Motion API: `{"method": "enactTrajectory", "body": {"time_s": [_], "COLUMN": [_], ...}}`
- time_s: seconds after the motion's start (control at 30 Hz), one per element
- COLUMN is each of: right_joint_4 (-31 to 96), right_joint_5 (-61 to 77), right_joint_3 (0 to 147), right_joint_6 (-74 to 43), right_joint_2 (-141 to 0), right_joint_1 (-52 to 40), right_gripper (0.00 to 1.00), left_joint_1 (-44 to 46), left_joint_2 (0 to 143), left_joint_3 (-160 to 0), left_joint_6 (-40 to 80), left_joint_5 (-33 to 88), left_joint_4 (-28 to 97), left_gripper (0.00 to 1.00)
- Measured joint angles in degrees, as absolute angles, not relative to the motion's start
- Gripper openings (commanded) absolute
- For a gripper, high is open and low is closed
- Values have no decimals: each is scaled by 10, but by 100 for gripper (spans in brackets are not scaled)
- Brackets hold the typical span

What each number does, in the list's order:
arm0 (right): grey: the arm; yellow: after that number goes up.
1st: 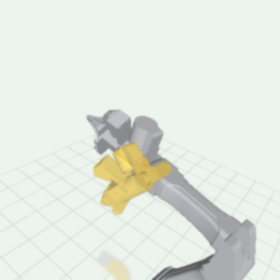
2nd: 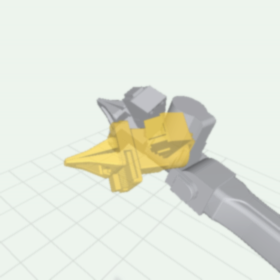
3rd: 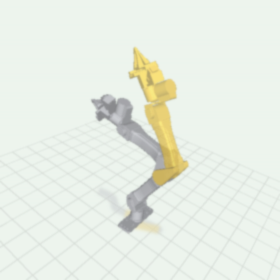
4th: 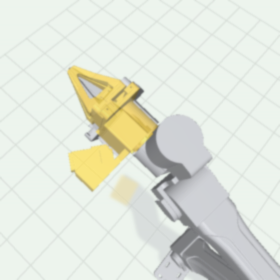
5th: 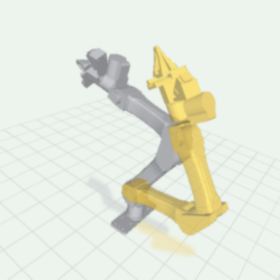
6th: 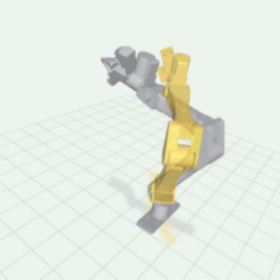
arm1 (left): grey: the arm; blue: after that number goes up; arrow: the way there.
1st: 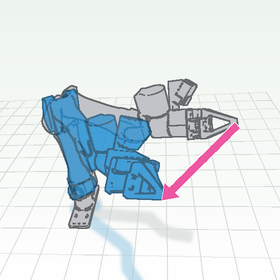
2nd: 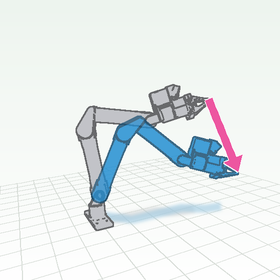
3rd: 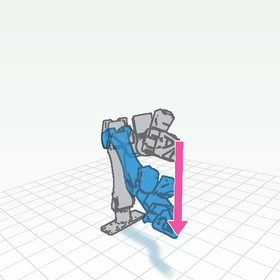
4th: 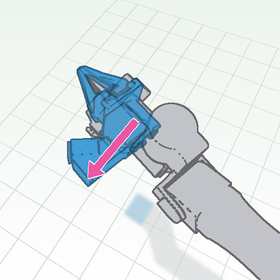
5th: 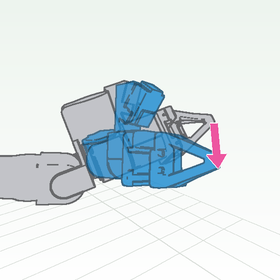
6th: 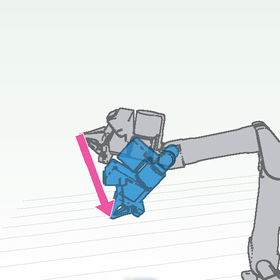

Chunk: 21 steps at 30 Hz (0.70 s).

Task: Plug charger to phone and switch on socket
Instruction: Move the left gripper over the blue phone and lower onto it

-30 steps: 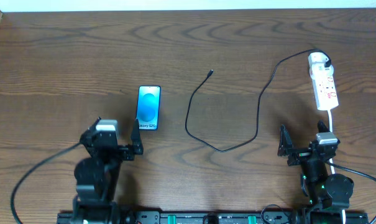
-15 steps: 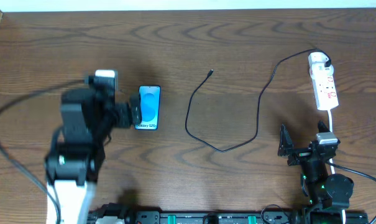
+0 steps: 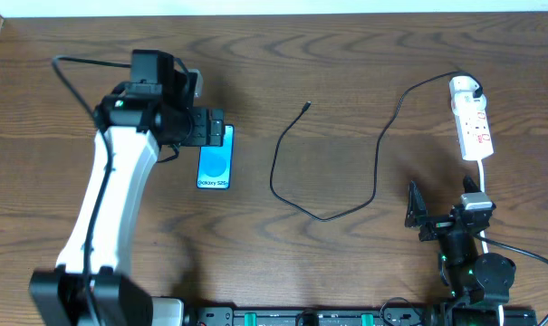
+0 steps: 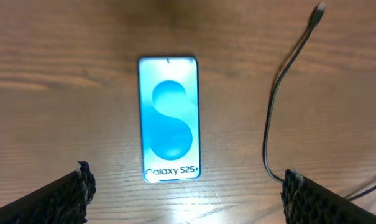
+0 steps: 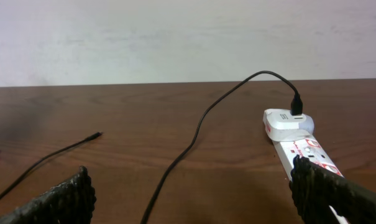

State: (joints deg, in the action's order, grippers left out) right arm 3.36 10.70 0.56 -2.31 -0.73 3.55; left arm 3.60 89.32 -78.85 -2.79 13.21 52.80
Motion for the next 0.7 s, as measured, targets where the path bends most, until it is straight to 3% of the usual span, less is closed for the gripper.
{"method": "enactTrajectory", "body": {"time_s": [0.7], "right_joint_4": [34], "right_joint_5": [107], "right_joint_3": [6], "right_joint_6": [-23], "right_joint_2": [-7], "right_joint_1": [36], "right_gripper": [99], "left_joint_1": [54], "left_joint_2": [1076], "left_joint_3": [-789], "left_joint_6": [22], "left_joint_5": [90], "left_joint_4": [509], "left_gripper": [98]}}
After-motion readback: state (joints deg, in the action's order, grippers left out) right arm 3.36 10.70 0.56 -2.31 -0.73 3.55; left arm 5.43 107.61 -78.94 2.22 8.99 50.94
